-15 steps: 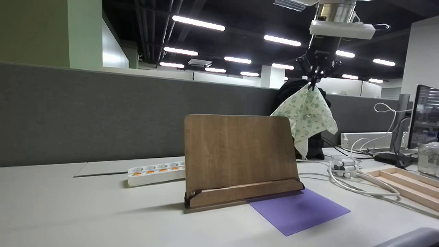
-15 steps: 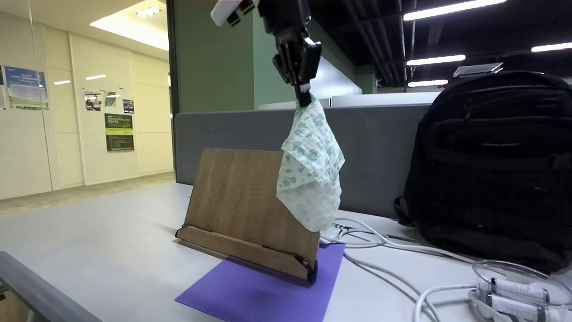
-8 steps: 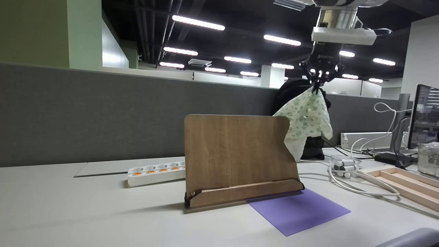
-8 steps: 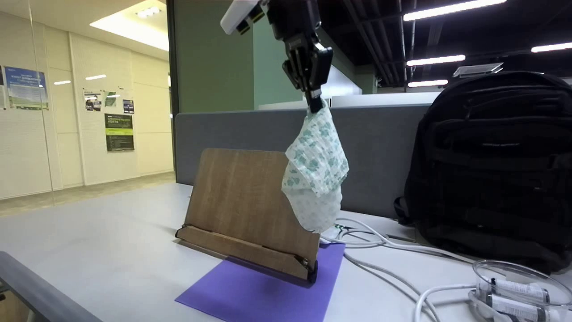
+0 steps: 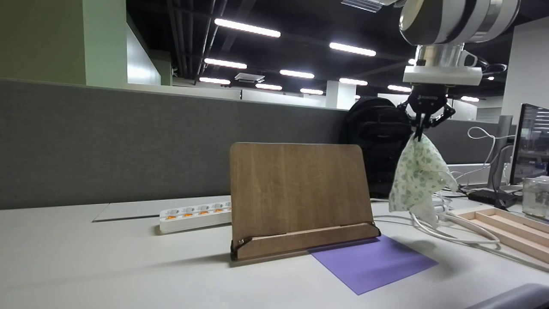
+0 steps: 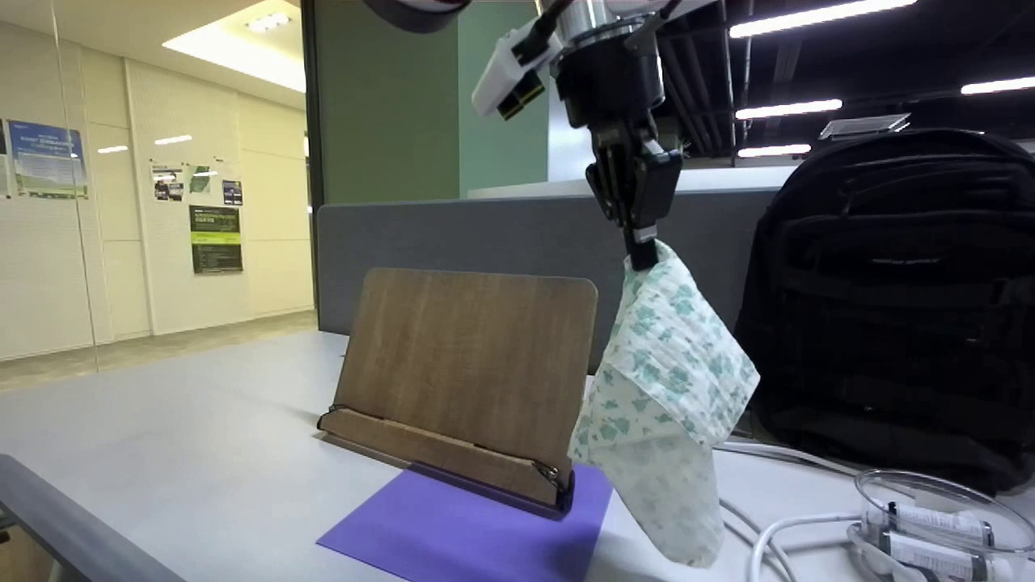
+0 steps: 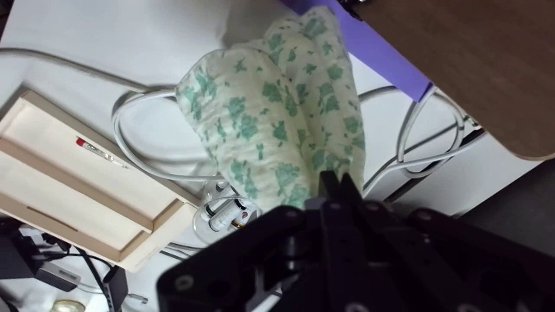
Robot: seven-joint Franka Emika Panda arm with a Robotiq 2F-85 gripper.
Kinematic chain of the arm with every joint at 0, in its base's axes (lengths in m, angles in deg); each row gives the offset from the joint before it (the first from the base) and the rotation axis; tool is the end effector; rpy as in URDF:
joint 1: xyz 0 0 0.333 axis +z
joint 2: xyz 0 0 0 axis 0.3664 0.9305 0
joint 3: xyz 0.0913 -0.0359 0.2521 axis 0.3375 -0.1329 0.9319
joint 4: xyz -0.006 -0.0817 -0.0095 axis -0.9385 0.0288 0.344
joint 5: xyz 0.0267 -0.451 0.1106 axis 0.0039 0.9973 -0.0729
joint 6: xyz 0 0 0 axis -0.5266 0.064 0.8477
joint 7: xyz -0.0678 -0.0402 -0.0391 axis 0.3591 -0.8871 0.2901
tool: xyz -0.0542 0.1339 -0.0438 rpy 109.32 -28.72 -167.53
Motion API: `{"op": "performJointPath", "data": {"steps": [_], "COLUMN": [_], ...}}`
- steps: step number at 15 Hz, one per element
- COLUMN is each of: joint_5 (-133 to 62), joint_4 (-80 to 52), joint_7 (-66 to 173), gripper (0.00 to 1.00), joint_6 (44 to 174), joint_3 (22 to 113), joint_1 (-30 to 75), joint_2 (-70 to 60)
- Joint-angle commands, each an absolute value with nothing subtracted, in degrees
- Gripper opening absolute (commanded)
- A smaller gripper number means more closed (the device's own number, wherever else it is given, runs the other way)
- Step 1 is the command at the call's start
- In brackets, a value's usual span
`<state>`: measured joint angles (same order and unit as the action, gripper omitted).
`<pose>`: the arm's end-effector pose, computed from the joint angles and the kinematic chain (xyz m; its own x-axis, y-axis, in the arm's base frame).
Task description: Take the cloth from the wooden board and put it on the table
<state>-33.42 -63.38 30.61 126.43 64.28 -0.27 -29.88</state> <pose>0.4929 -0.2697 0.2429 0.5672 -0.7681 0.2971 -0.7793 -0.6172 -0.1081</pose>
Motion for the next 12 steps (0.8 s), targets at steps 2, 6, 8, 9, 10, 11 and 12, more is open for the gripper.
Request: {"op": "performJointPath", "data": {"steps": [2,6,8,9,10,11,12], "joint_5": [-33.6,-34.2,-34.6,-34.9,-34.9,-34.4,-34.1], "joint_4": [-58.8,-56.7,-56.3,-56.4,-56.5,-56.6,-56.9], "joint_7": [25.8,24.9,23.5,23.4,23.5,23.3,23.2], "gripper": [0.0,0.26,0.33,0.42,0.48,0.54,0.62], "joint_6": [125.0,124.1,124.3,124.5,124.5,124.6,124.7], "joint_3": [62.4,61.5,61.3,61.2,61.1,61.1,61.1], "joint_1": [1.3,3.3,4.4,4.9,5.4,5.7,6.0], "joint_2": [-24.2,-21.8,-21.6,-21.8,-22.2,-22.4,-22.7]}}
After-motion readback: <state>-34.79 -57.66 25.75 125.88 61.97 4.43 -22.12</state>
